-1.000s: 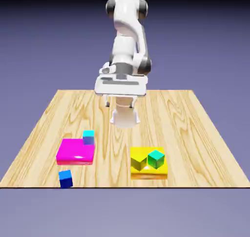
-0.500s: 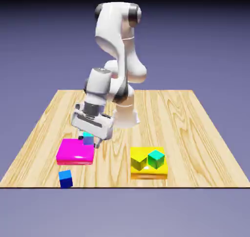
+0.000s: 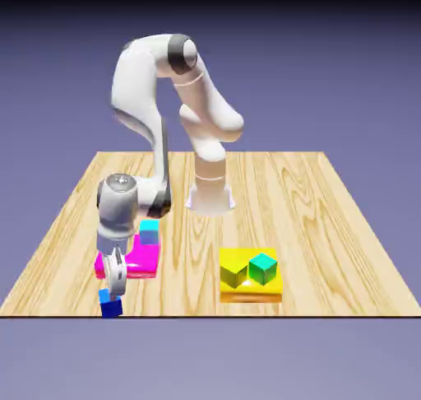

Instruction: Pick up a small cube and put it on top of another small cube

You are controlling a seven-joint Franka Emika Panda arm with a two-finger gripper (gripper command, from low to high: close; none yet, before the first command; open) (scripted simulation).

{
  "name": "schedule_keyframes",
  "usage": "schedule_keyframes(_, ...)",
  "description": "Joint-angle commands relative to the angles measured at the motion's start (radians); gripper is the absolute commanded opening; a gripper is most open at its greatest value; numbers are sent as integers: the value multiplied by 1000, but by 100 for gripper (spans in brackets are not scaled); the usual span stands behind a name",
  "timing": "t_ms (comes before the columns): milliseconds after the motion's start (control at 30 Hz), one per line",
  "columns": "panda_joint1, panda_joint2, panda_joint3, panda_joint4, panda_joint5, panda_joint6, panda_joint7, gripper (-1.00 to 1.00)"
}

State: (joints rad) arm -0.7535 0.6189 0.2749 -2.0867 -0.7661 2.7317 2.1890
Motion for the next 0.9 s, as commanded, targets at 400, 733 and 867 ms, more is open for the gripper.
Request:
schedule_keyframes(400,11,-279,-15,-176,159,-81,-305,-100)
schedule_keyframes(733,143,-536,-211,-382,266,-93,-740,-100)
schedule_keyframes(867,196,-639,-289,-464,309,-97,-914,-100)
